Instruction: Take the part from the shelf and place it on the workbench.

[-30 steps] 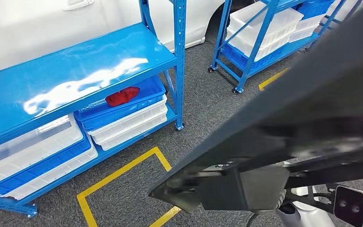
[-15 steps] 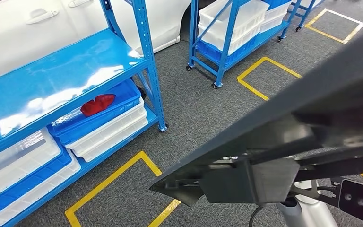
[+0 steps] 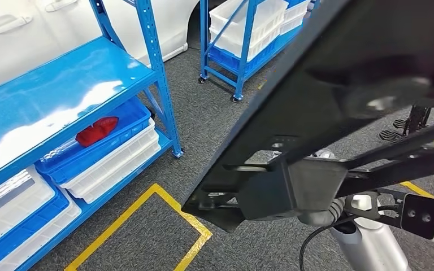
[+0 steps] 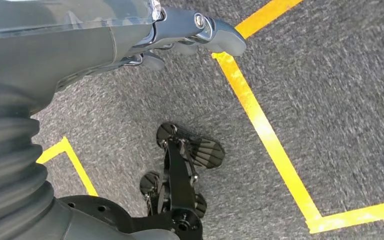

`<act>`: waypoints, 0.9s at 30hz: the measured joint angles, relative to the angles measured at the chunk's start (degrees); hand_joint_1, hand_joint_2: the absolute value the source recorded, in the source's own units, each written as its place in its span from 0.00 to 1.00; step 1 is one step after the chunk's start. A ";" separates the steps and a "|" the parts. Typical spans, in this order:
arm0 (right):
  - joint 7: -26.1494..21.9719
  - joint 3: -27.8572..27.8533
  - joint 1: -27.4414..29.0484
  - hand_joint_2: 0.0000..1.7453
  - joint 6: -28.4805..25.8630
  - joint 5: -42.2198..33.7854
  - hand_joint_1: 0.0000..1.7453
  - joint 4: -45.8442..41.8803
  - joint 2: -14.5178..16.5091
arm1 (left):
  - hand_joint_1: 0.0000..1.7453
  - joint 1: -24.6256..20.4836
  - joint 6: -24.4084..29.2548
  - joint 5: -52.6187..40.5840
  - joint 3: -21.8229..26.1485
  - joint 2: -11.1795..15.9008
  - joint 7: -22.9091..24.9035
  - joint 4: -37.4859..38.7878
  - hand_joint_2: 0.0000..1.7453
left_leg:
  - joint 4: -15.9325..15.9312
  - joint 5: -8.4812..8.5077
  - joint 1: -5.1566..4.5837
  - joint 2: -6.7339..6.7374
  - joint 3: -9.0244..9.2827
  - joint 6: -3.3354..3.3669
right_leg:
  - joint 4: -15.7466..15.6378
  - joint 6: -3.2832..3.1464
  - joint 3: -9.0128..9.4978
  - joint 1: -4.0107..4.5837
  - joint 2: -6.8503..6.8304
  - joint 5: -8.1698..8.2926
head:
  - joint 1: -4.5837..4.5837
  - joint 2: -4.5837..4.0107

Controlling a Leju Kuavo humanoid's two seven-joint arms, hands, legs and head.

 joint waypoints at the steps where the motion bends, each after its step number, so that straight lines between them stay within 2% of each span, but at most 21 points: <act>1: 0.13 0.18 -0.14 1.00 -0.45 0.39 1.00 0.29 -0.06 | 0.00 -0.04 -0.39 -0.11 0.01 -0.08 -0.11 0.00 1.00 | 0.02 -0.03 -0.04 0.53 0.03 -0.05 | -2.94 -0.11 1.65 0.03 -0.31 1.61 | 0.00 0.00; 3: 0.42 0.50 -0.80 1.00 -1.60 1.64 1.00 0.85 -0.18 | 0.00 -0.16 -1.27 -0.39 0.01 -0.22 -0.37 0.00 1.00 | 0.17 -0.22 -0.29 1.43 0.08 -0.33 | -11.29 -0.74 6.16 0.40 -2.19 4.72 | 0.01 0.00; 4: 0.53 0.68 -1.29 1.00 -2.12 2.26 1.00 1.29 -0.22 | 0.00 -0.21 -1.56 -0.56 0.01 -0.27 -0.44 0.00 1.00 | 0.26 -0.32 -0.46 1.83 0.06 -0.55 | -14.20 -1.19 7.60 0.67 -3.00 5.47 | -0.04 0.00; 5: 0.61 0.89 -1.83 1.00 -2.48 2.73 1.00 1.91 -0.23 | 0.00 -0.25 -1.73 -0.69 0.01 -0.31 -0.47 0.00 1.00 | 0.34 -0.41 -0.61 2.23 0.04 -0.80 | -15.73 -1.62 8.25 0.92 -3.53 5.66 | -0.05 -0.01; 6: 0.63 1.16 -2.37 1.00 -2.73 3.05 1.00 2.72 -0.21 | 0.00 -0.30 -1.79 -0.80 0.01 -0.38 -0.44 0.00 1.00 | 0.35 -0.46 -0.73 2.67 0.04 -1.07 | -16.07 -2.02 8.23 1.15 -3.46 5.54 | -0.08 0.00; 7: 0.64 1.49 -2.91 1.00 -2.92 3.28 1.00 3.68 -0.18 | 0.00 -0.37 -1.78 -0.90 0.01 -0.48 -0.37 0.00 1.00 | 0.32 -0.52 -0.70 3.04 0.11 -1.36 | -16.17 -2.38 8.14 1.07 -2.80 5.70 | -0.09 0.01; 9: 0.71 2.21 -4.06 1.00 -3.21 3.73 1.00 5.43 0.14 | 0.00 -0.50 -1.58 -0.94 0.01 -0.79 -0.19 0.00 1.00 | 1.32 -1.50 -0.50 1.99 -0.22 -2.01 | -16.54 -3.04 8.15 0.82 -1.83 6.01 | -0.09 0.01; 11: 0.83 3.00 -5.06 1.00 -3.40 4.08 1.00 6.57 0.86 | 0.00 -0.48 -1.37 -0.97 -0.01 -1.14 -0.05 0.00 1.00 | 6.51 -4.65 -0.22 -0.43 -2.54 -2.47 | -16.79 -3.59 8.16 0.59 -0.93 6.28 | -0.15 0.00; 13: 1.08 3.64 -5.52 1.00 -3.52 4.11 1.00 7.22 1.46 | 0.00 -0.35 -1.23 -0.97 -0.02 -1.37 0.06 0.00 1.00 | 14.43 -8.02 -0.11 -1.59 -6.31 -2.67 | -16.77 -3.79 8.08 0.62 0.10 6.34 | -0.22 0.01; 14: 1.29 3.86 -5.58 1.00 -3.60 4.04 1.00 7.45 1.58 | 0.00 -0.28 -1.17 -0.96 -0.02 -1.44 0.11 0.00 1.00 | 16.90 -8.46 -0.07 -1.74 -7.59 -2.75 | -16.74 -3.78 8.08 0.63 0.68 6.36 | -0.22 0.01; 15: 1.51 4.00 -5.61 1.00 -3.68 3.98 1.00 7.63 1.63 | 0.00 -0.22 -1.14 -0.95 -0.02 -1.48 0.15 0.00 1.00 | 17.12 -7.71 -0.02 -1.79 -7.86 -2.77 | -16.70 -3.75 8.10 0.62 1.28 6.37 | -0.24 0.01; 16: 1.67 4.15 -5.66 1.00 -3.76 3.92 1.00 7.79 1.65 | 0.00 -0.18 -1.11 -0.95 -0.02 -1.51 0.19 0.00 1.00 | 15.03 -5.94 0.07 -1.89 -7.03 -2.76 | -16.63 -3.69 8.14 0.58 1.91 6.37 | -0.24 0.01; 17: 1.78 4.27 -5.74 1.00 -3.82 3.88 1.00 7.90 1.68 | 0.00 -0.17 -1.11 -0.95 -0.02 -1.52 0.21 0.00 1.00 | 11.09 -3.57 0.21 -2.40 -5.31 -2.72 | -16.52 -3.57 8.17 0.54 2.55 6.34 | -0.25 0.00; 19: 1.83 4.46 -5.99 1.00 -3.93 3.82 1.00 8.04 1.76 | 0.00 -0.17 -1.11 -0.96 -0.02 -1.55 0.24 0.00 1.00 | 3.77 -0.62 0.53 -4.79 -2.03 -2.56 | -16.14 -3.04 7.95 0.56 3.76 6.29 | -0.22 0.00; 20: 1.83 4.54 -6.11 1.00 -3.99 3.79 1.00 8.09 1.80 | 0.00 -0.18 -1.11 -0.96 -0.02 -1.57 0.25 0.00 1.00 | 1.88 -0.15 0.58 -5.75 -1.22 -2.43 | -15.98 -2.68 7.72 0.53 4.30 6.33 | -0.23 -0.01; 21: 1.84 4.61 -6.19 1.00 -4.04 3.77 1.00 8.16 1.82 | 0.00 -0.23 -1.11 -0.96 -0.02 -1.59 0.27 0.00 1.00 | 1.35 -0.29 0.52 -6.18 -1.03 -2.21 | -15.94 -2.26 7.47 0.45 4.83 6.46 | -0.26 0.00; 23: 1.85 4.68 -6.24 1.00 -4.09 3.75 1.00 8.25 1.84 | 0.00 -0.37 -1.11 -0.95 -0.02 -1.67 0.29 0.00 1.00 | 1.01 0.03 0.45 -5.14 -0.95 -1.50 | -16.01 -1.51 7.17 0.22 5.53 6.70 | -0.33 0.00; 24: 1.85 4.69 -6.31 1.00 -4.10 3.75 1.00 8.27 1.84 | 0.00 -0.42 -1.11 -0.95 -0.02 -1.73 0.28 0.00 1.00 | 0.74 0.25 0.47 -4.51 -0.84 -1.06 | -15.48 -1.25 6.86 0.24 4.93 6.29 | -0.27 0.00; 25: 1.85 4.70 -6.44 1.00 -4.10 3.73 1.00 8.29 1.83 | 0.00 -0.42 -1.11 -0.95 -0.02 -1.79 0.28 0.00 1.00 | 0.46 0.46 0.51 -3.84 -0.77 -0.63 | -13.87 -1.06 6.06 0.33 3.84 5.23 | -0.14 -0.01; 27: 1.85 4.76 -6.65 1.00 -4.11 3.67 1.00 8.37 1.83 | 0.00 -0.34 -1.11 -0.96 -0.01 -1.86 0.30 0.00 1.00 | 0.26 0.59 0.32 -2.53 -0.79 -0.11 | -7.00 -0.85 2.82 0.40 1.18 1.55 | 0.08 0.00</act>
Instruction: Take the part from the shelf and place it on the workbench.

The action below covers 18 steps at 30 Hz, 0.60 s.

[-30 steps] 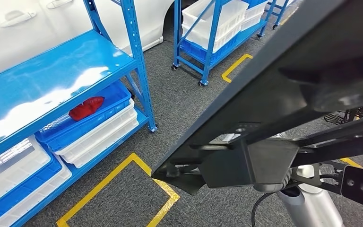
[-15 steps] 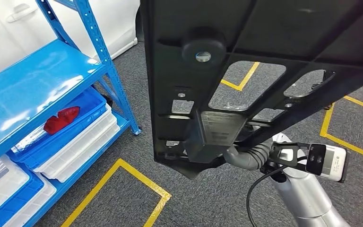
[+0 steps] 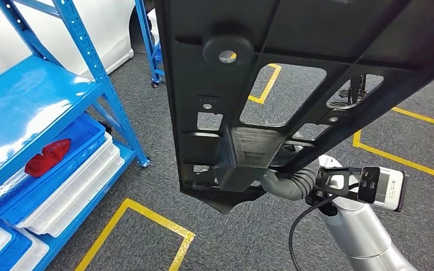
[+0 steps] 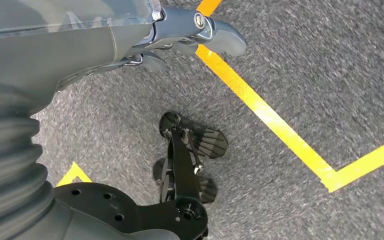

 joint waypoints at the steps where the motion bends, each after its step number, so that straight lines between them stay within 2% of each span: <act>1: 0.00 0.06 0.00 1.00 -0.01 -0.06 1.00 0.07 0.00 | 0.00 0.05 0.01 -0.01 0.01 0.00 0.07 0.00 1.00 | 0.02 -0.03 -0.15 0.63 -0.07 0.11 | 4.08 0.10 -1.91 -0.09 -0.60 -1.73 | 0.03 0.01; 2: 0.00 0.11 0.07 1.00 -0.04 -0.15 1.00 0.13 0.00 | 0.00 0.08 0.04 -0.02 0.01 0.00 0.17 0.00 1.00 | 0.04 -0.06 -0.27 1.24 -0.09 0.16 | 6.99 0.16 -3.25 -0.19 -0.87 -2.62 | 0.02 0.01; 3: 0.00 0.13 0.15 1.00 -0.09 -0.28 1.00 0.17 0.00 | 0.00 0.07 0.09 -0.04 0.01 0.00 0.30 0.00 1.00 | 0.06 -0.10 -0.37 1.83 -0.09 0.18 | 7.79 0.16 -3.51 -0.26 -1.03 -2.44 | 0.03 0.01; 4: -0.01 0.07 0.21 1.00 -0.13 -0.39 1.00 0.20 -0.02 | 0.00 0.05 0.19 -0.05 0.00 0.00 0.41 0.00 1.00 | 0.08 -0.14 -0.44 2.37 -0.05 0.16 | 6.16 0.08 -2.54 -0.29 -1.23 -1.25 | 0.04 0.01; 5: -0.02 -0.08 0.26 1.00 -0.17 -0.50 1.00 0.17 -0.03 | 0.00 0.02 0.28 -0.07 -0.01 -0.01 0.48 0.00 1.00 | 0.08 -0.21 -0.49 2.87 0.04 0.09 | 2.34 -0.11 -0.43 -0.25 -1.73 0.64 | 0.04 0.01; 6: -0.03 -0.28 0.29 1.00 -0.19 -0.57 1.00 0.06 -0.04 | 0.00 -0.01 0.38 -0.05 0.00 -0.01 0.50 0.00 1.00 | 0.09 -0.30 -0.58 3.31 0.15 -0.04 | -2.25 -0.43 2.03 -0.05 -2.90 2.17 | 0.04 0.01; 7: -0.05 -0.51 0.33 1.00 -0.20 -0.59 1.00 -0.11 -0.03 | 0.00 -0.01 0.48 -0.05 0.01 -0.02 0.50 0.00 1.00 | 0.10 -0.41 -0.71 3.69 0.22 -0.24 | -6.04 -0.75 4.00 0.22 -3.85 3.31 | -0.01 0.01; 8: -0.06 -0.72 0.38 1.00 -0.27 -0.57 1.00 -0.33 0.01 | 0.00 -0.01 0.56 -0.05 0.01 -0.02 0.49 0.00 1.00 | 0.11 -0.50 -0.81 4.07 0.29 -0.50 | -8.48 -1.05 5.22 0.50 -4.54 3.85 | -0.03 0.01; 9: -0.07 -0.88 0.47 1.00 -0.39 -0.52 1.00 -0.54 0.05 | 0.00 0.00 0.67 -0.07 0.02 -0.01 0.46 0.00 1.00 | 0.08 -0.58 -0.87 4.45 0.36 -0.77 | -9.40 -1.30 5.58 0.77 -4.81 3.83 | -0.07 0.01; 11: -0.07 -1.13 0.80 1.00 -0.92 -0.40 1.00 -0.95 0.16 | 0.00 0.03 0.85 -0.11 0.02 0.00 0.35 0.00 1.00 | -0.02 -0.75 -0.86 5.16 0.49 -1.39 | -9.67 -1.77 5.53 0.76 -3.68 4.11 | -0.08 0.01; 13: -0.07 -1.36 1.16 1.00 -1.68 -0.20 1.00 -1.52 0.36 | 0.00 0.13 0.94 -0.17 0.03 0.00 0.14 0.00 1.00 | 1.70 -2.23 -0.71 4.06 -0.10 -1.89 | -10.27 -2.37 5.77 0.42 -2.74 4.48 | -0.11 0.00; 14: -0.06 -1.43 1.35 1.00 -2.08 0.06 1.00 -1.85 0.56 | 0.00 0.21 0.98 -0.23 0.04 0.00 0.02 0.00 1.00 | 4.30 -3.84 -0.61 2.97 -1.22 -2.07 | -10.51 -2.63 5.89 0.24 -2.29 4.63 | -0.19 0.00; 16: -0.04 -1.42 1.89 1.00 -2.77 0.70 1.00 -2.38 0.98 | 0.00 0.42 1.04 -0.32 0.06 0.04 -0.17 0.00 1.00 | 12.04 -7.55 -0.46 1.13 -4.72 -2.33 | -10.49 -2.86 5.89 0.30 -1.34 4.65 | -0.33 0.00; 17: 0.00 -1.39 2.30 1.00 -2.99 0.98 1.00 -2.64 1.12 | 0.00 0.52 1.09 -0.32 0.07 0.06 -0.25 0.00 1.00 | 15.38 -8.62 -0.42 0.81 -6.37 -2.44 | -10.40 -2.89 5.88 0.33 -0.77 4.62 | -0.37 0.00; 18: 0.04 -1.36 2.71 1.00 -3.15 1.16 1.00 -2.91 1.19 | 0.00 0.61 1.14 -0.30 0.09 0.08 -0.31 0.00 1.00 | 16.91 -8.59 -0.39 0.69 -7.25 -2.51 | -10.29 -2.89 5.87 0.33 -0.18 4.58 | -0.37 0.00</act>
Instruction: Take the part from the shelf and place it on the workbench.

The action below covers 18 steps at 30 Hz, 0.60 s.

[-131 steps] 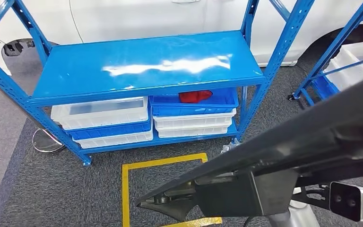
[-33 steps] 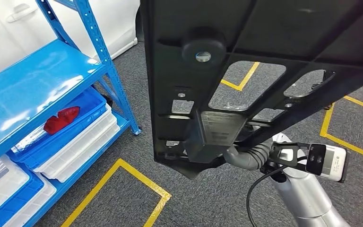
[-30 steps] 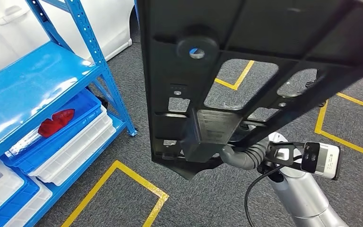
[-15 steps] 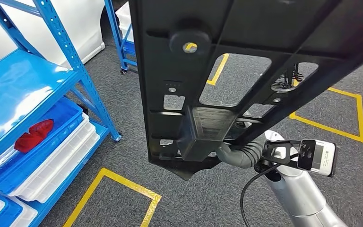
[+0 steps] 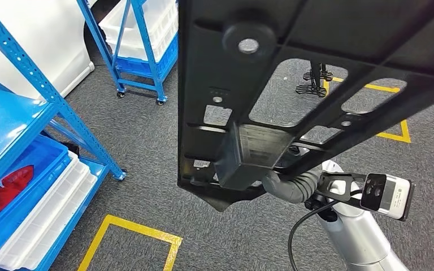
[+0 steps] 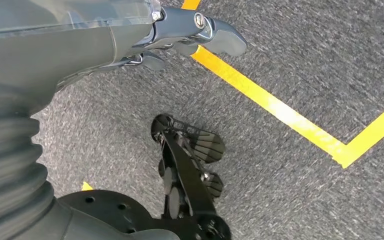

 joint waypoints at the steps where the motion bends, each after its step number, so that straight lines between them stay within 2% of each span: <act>1: 0.07 0.02 0.33 1.00 -0.12 0.11 1.00 -0.29 0.02 | 0.00 0.07 0.03 -0.02 0.01 0.00 -0.02 0.00 1.00 | -0.75 1.19 0.05 -0.06 0.17 -0.03 | 0.15 0.04 0.00 -0.02 0.64 -0.06 | -0.01 0.01; 2: 0.17 0.02 0.54 1.00 -0.19 0.12 1.00 -0.63 0.03 | 0.00 0.12 0.04 -0.08 0.02 0.00 -0.01 0.00 1.00 | -3.90 3.35 0.15 -0.30 1.48 -0.02 | 0.35 0.16 0.01 -0.06 1.31 -0.16 | -0.01 0.01; 4: 0.32 -0.01 0.69 1.00 -0.31 -0.17 1.00 -1.37 0.02 | 0.00 0.16 0.06 -0.39 0.01 0.01 0.09 0.00 1.00 | -12.09 7.02 0.43 -2.01 5.11 0.10 | 0.85 0.57 -0.12 -0.09 2.57 -0.42 | 0.01 0.00; 5: 0.37 -0.05 0.73 1.00 -0.38 -0.40 1.00 -1.68 0.02 | 0.00 0.16 0.06 -0.59 -0.01 0.02 0.15 0.00 1.00 | -14.75 7.86 0.51 -2.80 6.30 0.23 | 1.05 0.86 -0.30 -0.09 3.09 -0.46 | 0.03 0.00; 6: 0.36 -0.13 0.81 1.00 -0.45 -0.66 1.00 -1.91 -0.05 | 0.00 0.15 0.08 -0.74 -0.02 0.02 0.21 0.00 1.00 | -15.89 7.93 0.49 -3.31 6.82 0.42 | 1.17 1.19 -0.51 -0.11 3.56 -0.43 | 0.03 0.00; 8: 0.22 -0.43 1.10 1.00 -0.56 -1.13 1.00 -2.24 -0.43 | 0.00 0.02 0.08 -0.86 -0.02 0.04 0.28 0.00 1.00 | -16.12 8.01 0.34 -2.77 6.93 1.03 | 1.12 1.91 -0.81 -0.23 4.36 -0.21 | 0.03 0.01; 9: 0.10 -0.64 1.26 1.00 -0.61 -1.39 1.00 -2.45 -0.83 | 0.00 -0.04 -0.02 -0.85 -0.01 0.04 0.26 0.00 1.00 | -16.35 8.19 0.34 -2.28 7.03 1.44 | 1.36 2.21 -0.97 -0.26 4.09 -0.41 | 0.04 0.00; 10: -0.01 -0.82 1.36 1.00 -0.72 -1.63 1.00 -2.69 -1.28 | 0.00 -0.06 -0.19 -0.87 -0.01 0.04 0.22 0.00 1.00 | -16.60 8.37 0.37 -1.76 7.11 1.89 | 2.41 2.45 -1.48 -0.25 3.26 -1.15 | 0.15 0.00; 11: -0.12 -0.94 1.45 1.00 -0.87 -1.87 1.00 -2.91 -1.78 | 0.00 -0.01 -0.35 -0.94 -0.01 0.04 0.17 0.00 1.00 | -16.85 8.53 0.44 -1.19 7.17 2.27 | 4.66 2.65 -2.55 -0.21 2.12 -2.51 | 0.27 0.00; 13: -0.37 -1.03 1.82 1.00 -1.13 -2.28 1.00 -3.10 -2.66 | 0.00 0.13 -0.55 -1.06 -0.01 0.04 0.11 0.00 1.00 | -16.90 8.53 0.22 -0.13 7.15 2.67 | 12.15 2.92 -6.13 -0.33 -0.04 -6.17 | 0.49 0.00; 14: -0.51 -1.03 2.10 1.00 -1.16 -2.46 1.00 -3.09 -3.05 | 0.00 0.19 -0.56 -1.10 -0.01 0.04 0.11 0.00 1.00 | -16.89 8.49 0.10 0.40 7.14 2.72 | 15.69 3.06 -7.86 -0.47 -0.45 -7.44 | 0.50 -0.01; 15: -0.61 -1.03 2.35 1.00 -1.15 -2.61 1.00 -3.07 -3.38 | 0.00 0.21 -0.57 -1.15 -0.01 0.04 0.11 0.00 1.00 | -16.88 8.44 0.01 0.93 7.14 2.74 | 17.63 3.14 -8.82 -0.60 -0.66 -7.77 | 0.50 0.00; 16: -0.69 -1.03 2.49 1.00 -1.08 -2.73 1.00 -3.06 -3.70 | 0.00 0.20 -0.57 -1.26 -0.01 0.03 0.11 0.00 1.00 | -16.86 8.39 -0.05 1.45 7.17 2.70 | 17.25 3.17 -8.61 -0.69 -0.83 -7.01 | 0.51 0.00; 17: -0.73 -1.03 2.51 1.00 -1.02 -2.78 1.00 -3.04 -3.94 | 0.00 0.17 -0.57 -1.38 -0.02 0.01 0.11 0.00 1.00 | -16.85 8.31 -0.07 1.93 7.25 2.63 | 14.62 3.12 -7.24 -0.72 -1.12 -5.40 | 0.51 0.00; 18: -0.72 -1.02 2.40 1.00 -0.98 -2.79 1.00 -3.03 -4.13 | 0.00 0.14 -0.57 -1.52 -0.02 -0.02 0.11 0.00 1.00 | -16.83 8.20 -0.09 2.39 7.37 2.49 | 10.35 2.97 -4.96 -0.68 -1.89 -3.43 | 0.51 0.01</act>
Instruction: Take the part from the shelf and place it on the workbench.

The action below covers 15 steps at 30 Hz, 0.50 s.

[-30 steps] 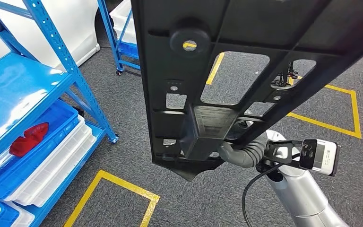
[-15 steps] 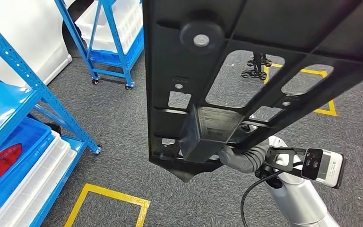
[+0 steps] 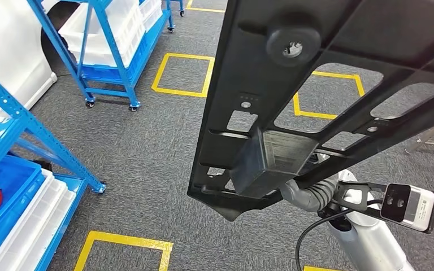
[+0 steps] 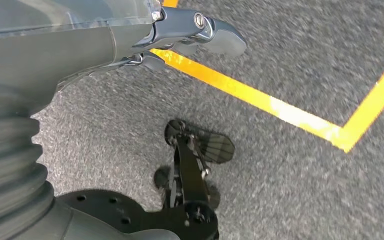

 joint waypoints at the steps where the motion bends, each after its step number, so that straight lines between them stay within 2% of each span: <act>1: 0.04 0.01 -0.19 1.00 0.03 -0.02 1.00 0.01 -0.12 | 0.00 -0.02 0.00 -0.10 -0.01 -0.03 -0.01 0.00 1.00 | 0.04 -0.15 -0.12 0.42 0.10 -0.22 | -4.14 -0.22 2.16 0.25 -0.95 1.43 | -0.01 -0.01; 2: 0.13 0.02 -0.42 1.00 0.02 -0.06 1.00 0.02 -0.19 | 0.00 -0.03 -0.01 -0.15 -0.01 -0.06 -0.03 0.00 1.00 | 0.08 -0.29 -0.23 0.78 0.19 -0.50 | -7.14 -0.53 3.68 0.47 -1.62 2.29 | -0.03 -0.01; 3: 0.23 0.04 -0.61 1.00 0.01 -0.12 1.00 0.03 -0.24 | 0.00 -0.06 -0.01 -0.17 -0.01 -0.08 -0.07 0.00 1.00 | 0.10 -0.43 -0.33 1.15 0.27 -0.79 | -8.86 -0.82 4.49 0.72 -2.02 2.59 | -0.05 -0.01; 5: 0.39 0.07 -0.82 1.00 0.01 -0.26 1.00 0.05 -0.44 | 0.00 -0.18 -0.06 -0.15 -0.01 -0.08 -0.20 0.00 1.00 | 0.04 -0.58 -0.36 1.89 0.46 -1.42 | -9.30 -1.42 4.46 0.95 -1.23 2.57 | -0.10 0.00; 7: 0.44 0.07 -0.92 1.00 0.01 -0.40 1.00 0.07 -0.73 | 0.00 -0.32 -0.13 -0.11 -0.01 -0.09 -0.31 -0.01 1.00 | 1.00 -1.52 -0.12 1.26 0.23 -1.99 | -9.73 -2.06 4.65 0.79 -0.40 2.80 | -0.10 -0.01; 8: 0.44 0.07 -0.99 1.00 0.01 -0.51 1.00 0.08 -0.87 | 0.00 -0.33 -0.15 -0.11 -0.01 -0.10 -0.34 -0.01 1.00 | 2.88 -2.79 -0.01 0.36 -0.57 -2.20 | -9.96 -2.41 4.76 0.66 -0.05 2.93 | -0.11 -0.01; 10: 0.33 0.07 -1.03 1.00 0.06 -0.84 1.00 0.15 -1.16 | 0.00 -0.22 -0.17 -0.07 -0.01 -0.09 -0.37 -0.01 1.00 | 10.10 -6.52 0.11 -1.60 -3.92 -2.42 | -10.07 -2.84 4.84 0.65 0.77 3.01 | -0.14 -0.02; 11: 0.22 0.07 -0.97 1.00 0.15 -1.04 1.00 0.21 -1.31 | 0.00 -0.14 -0.15 -0.03 -0.01 -0.08 -0.36 -0.01 1.00 | 14.02 -7.98 0.13 -2.02 -5.83 -2.49 | -10.05 -2.92 4.83 0.70 1.31 3.01 | -0.15 -0.02; 12: 0.09 0.07 -0.90 1.00 0.28 -1.23 1.00 0.28 -1.47 | 0.00 -0.06 -0.13 0.04 0.01 -0.07 -0.35 -0.01 1.00 | 16.60 -8.48 0.13 -2.22 -7.18 -2.52 | -10.02 -2.93 4.84 0.74 1.92 3.01 | -0.16 -0.02; 13: -0.05 0.08 -0.82 1.00 0.45 -1.39 1.00 0.34 -1.66 | 0.00 0.01 -0.11 0.14 0.01 -0.07 -0.34 0.00 1.00 | 17.03 -7.81 0.14 -2.32 -7.58 -2.50 | -9.97 -2.93 4.87 0.75 2.57 3.00 | -0.18 -0.02; 14: -0.14 0.07 -0.75 1.00 0.60 -1.51 1.00 0.38 -1.81 | 0.00 0.04 -0.11 0.26 0.02 -0.07 -0.33 -0.01 1.00 | 14.96 -6.04 0.16 -2.45 -6.81 -2.42 | -9.89 -2.87 4.94 0.74 3.22 2.96 | -0.18 -0.02; 15: -0.23 0.08 -0.71 1.00 0.70 -1.60 1.00 0.41 -1.92 | 0.00 0.04 -0.11 0.38 0.03 -0.08 -0.33 -0.01 1.00 | 11.19 -3.69 0.20 -2.92 -5.23 -2.29 | -9.77 -2.76 5.00 0.71 3.86 2.89 | -0.19 -0.01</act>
